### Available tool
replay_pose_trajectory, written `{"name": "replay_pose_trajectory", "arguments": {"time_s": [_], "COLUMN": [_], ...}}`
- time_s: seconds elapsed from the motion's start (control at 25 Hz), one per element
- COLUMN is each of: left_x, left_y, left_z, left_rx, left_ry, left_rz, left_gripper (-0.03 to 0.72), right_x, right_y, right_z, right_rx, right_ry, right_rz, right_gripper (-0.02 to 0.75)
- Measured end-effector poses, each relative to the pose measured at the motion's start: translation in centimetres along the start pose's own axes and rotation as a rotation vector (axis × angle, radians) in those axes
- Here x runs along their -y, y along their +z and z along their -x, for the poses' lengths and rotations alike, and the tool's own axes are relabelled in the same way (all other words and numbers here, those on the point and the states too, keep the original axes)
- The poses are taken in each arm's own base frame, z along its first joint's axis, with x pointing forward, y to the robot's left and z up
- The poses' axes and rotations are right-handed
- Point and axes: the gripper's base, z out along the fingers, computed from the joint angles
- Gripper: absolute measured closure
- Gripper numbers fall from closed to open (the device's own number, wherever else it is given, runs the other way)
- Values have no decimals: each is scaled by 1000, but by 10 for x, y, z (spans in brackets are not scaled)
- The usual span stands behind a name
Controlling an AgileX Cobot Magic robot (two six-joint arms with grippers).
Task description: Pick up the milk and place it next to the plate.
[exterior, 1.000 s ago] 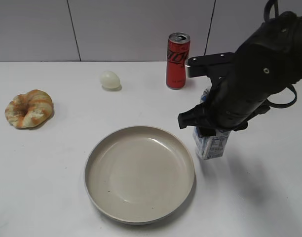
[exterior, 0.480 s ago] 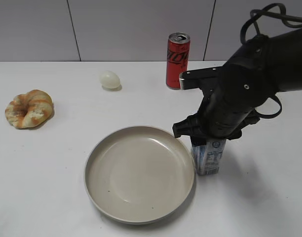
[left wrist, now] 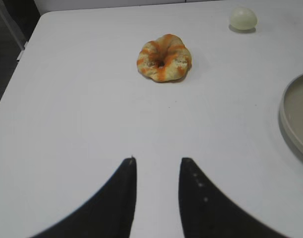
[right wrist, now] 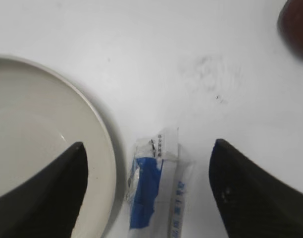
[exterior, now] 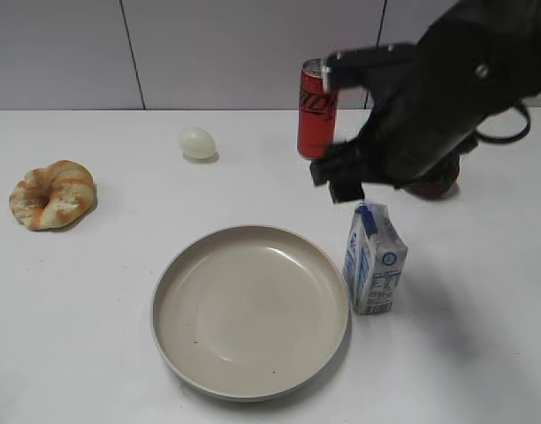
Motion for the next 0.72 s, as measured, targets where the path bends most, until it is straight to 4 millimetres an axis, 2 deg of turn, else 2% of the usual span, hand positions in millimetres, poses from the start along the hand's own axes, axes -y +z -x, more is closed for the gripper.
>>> {"name": "replay_pose_trajectory", "arguments": {"time_s": [0.08,0.16,0.24,0.32,0.44,0.6,0.72], "left_x": [0,0,0,0,0,0,0], "left_y": [0,0,0,0,0,0,0], "left_z": [0,0,0,0,0,0,0], "left_rx": [0,0,0,0,0,0,0], "left_ry": [0,0,0,0,0,0,0], "left_rz": [0,0,0,0,0,0,0], "left_gripper": [461,461,461,461,461,461,461], "right_x": [1,5,11,19,32,53,70], "right_y": [-33,-71,-101,-129,-150,-156,-154], "right_z": [11,13,6,-10,-45,-108,-153], "right_rx": [72,123,124,101,65,43,56], "right_ry": [-44,-96,-140,-181,-241,-294,-326], "right_rz": [21,42,58,75,110,153,161], "right_gripper": [156,155,155,155,155,155,155]}}
